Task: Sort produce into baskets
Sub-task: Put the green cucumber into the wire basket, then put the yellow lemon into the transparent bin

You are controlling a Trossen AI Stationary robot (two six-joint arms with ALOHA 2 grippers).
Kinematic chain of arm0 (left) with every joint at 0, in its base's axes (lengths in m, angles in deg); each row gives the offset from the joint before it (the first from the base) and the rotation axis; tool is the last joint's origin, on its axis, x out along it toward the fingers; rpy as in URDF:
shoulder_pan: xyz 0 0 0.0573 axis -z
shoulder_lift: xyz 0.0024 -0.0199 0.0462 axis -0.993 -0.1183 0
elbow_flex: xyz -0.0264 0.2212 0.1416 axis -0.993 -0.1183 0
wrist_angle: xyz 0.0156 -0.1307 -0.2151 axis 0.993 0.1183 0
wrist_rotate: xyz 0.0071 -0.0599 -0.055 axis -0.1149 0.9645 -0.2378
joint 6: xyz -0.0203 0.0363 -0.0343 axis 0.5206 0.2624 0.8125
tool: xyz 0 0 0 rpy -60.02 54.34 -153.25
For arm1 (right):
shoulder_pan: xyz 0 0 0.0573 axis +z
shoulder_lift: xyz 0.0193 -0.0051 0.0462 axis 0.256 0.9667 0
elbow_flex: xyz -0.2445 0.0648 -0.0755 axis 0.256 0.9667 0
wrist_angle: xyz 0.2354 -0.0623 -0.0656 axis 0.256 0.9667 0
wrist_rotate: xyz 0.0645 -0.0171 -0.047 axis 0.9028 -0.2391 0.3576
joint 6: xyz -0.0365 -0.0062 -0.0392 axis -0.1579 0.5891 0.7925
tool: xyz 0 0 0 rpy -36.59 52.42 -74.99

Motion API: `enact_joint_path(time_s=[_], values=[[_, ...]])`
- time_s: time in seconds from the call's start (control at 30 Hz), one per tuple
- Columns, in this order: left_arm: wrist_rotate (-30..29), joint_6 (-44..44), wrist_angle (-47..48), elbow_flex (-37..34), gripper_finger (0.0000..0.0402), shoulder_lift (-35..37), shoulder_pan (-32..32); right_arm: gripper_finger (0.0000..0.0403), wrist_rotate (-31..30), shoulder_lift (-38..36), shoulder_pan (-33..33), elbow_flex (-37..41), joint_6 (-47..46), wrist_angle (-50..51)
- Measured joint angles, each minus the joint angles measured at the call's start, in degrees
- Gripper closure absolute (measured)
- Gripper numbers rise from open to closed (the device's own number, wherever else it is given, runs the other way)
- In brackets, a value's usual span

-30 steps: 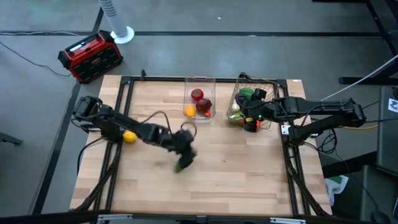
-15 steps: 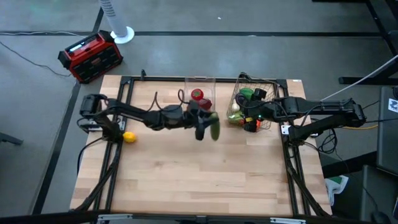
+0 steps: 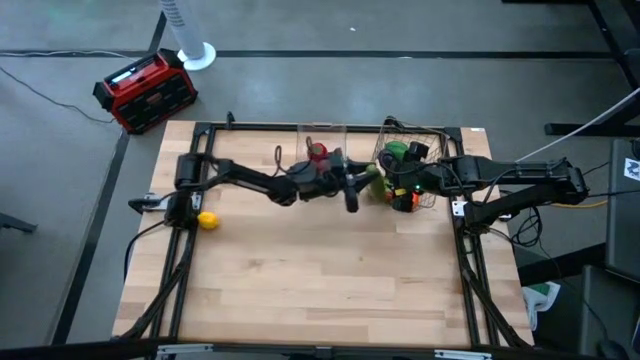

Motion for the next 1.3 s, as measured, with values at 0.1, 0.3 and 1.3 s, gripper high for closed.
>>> enact_joint_path(time_s=[0.1, 0.3, 1.3], values=[[0.07, -1.13, 0.3, 3.64, 0.0274, -2.44, -0.52, 0.0095, -0.31, -0.01, -0.02, 0.0, 0.11, 0.43], [0.39, -3.2, 0.19, 5.55, 0.0274, -3.23, -1.61, 0.0095, -0.75, -0.07, -0.07, 0.0, 0.11, 0.27], [0.1, -8.57, 7.72, 5.68, 0.0195, -3.12, -5.65, 0.0095, -0.07, -0.02, 0.0, 0.0, 0.17, -0.04]])
